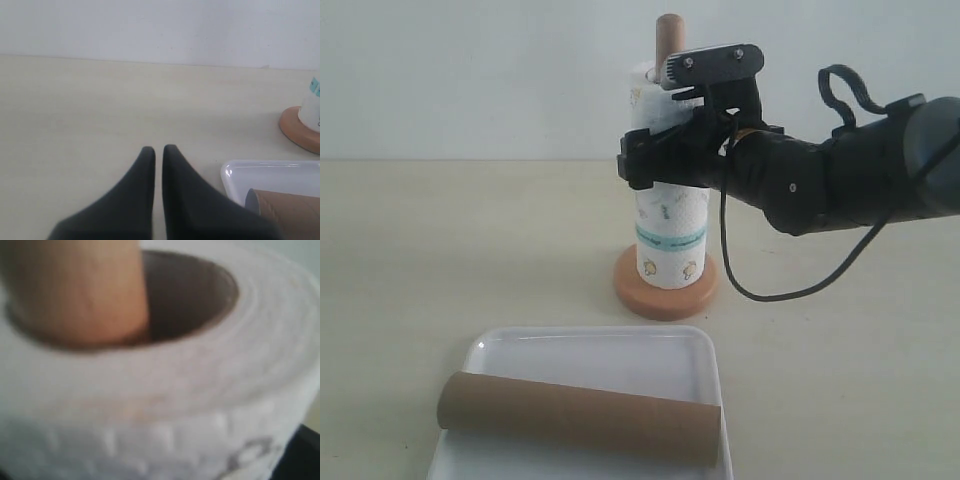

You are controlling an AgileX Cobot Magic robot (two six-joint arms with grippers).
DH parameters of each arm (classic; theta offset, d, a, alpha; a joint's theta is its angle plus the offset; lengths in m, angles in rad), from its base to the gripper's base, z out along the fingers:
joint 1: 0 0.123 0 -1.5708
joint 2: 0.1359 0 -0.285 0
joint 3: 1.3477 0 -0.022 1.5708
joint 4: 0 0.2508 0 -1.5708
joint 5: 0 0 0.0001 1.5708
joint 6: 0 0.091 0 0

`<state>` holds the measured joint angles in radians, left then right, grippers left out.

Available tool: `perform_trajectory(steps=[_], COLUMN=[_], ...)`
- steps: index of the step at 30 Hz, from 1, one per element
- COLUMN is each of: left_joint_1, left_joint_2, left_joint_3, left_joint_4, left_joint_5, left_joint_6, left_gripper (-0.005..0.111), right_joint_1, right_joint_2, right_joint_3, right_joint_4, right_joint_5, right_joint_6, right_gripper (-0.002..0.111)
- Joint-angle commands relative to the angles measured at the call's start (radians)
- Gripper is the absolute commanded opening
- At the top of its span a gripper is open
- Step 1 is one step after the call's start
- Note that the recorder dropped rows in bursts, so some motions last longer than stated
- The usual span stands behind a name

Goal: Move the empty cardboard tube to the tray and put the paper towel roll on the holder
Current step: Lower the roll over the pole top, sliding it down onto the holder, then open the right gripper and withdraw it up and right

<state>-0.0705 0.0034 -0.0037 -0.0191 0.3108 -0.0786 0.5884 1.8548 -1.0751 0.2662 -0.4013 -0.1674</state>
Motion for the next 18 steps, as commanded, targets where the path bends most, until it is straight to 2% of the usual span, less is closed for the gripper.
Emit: perform_trajectory(steps=[1,8,18], left_joint_1=[0.002,0.002,0.002], left_joint_2=[-0.003,-0.003,-0.003], left_joint_3=[0.004,0.004,0.004], left_joint_4=[0.002,0.002,0.002], left_joint_5=[-0.001,-0.001,-0.001], left_joint_6=[-0.007,-0.007,-0.007], left_gripper=[0.005,0.005,0.005], right_joint_1=[0.000,0.000,0.000], right_joint_2=[-0.007,-0.036,-0.229], right_joint_3=[-0.001,-0.001,-0.003], right_joint_4=[-0.010,-0.010,-0.010], right_joint_5=[-0.002,-0.005,0.027], right_joint_6=[0.001,0.003,0.001], right_gripper=[0.096,0.096,0.096])
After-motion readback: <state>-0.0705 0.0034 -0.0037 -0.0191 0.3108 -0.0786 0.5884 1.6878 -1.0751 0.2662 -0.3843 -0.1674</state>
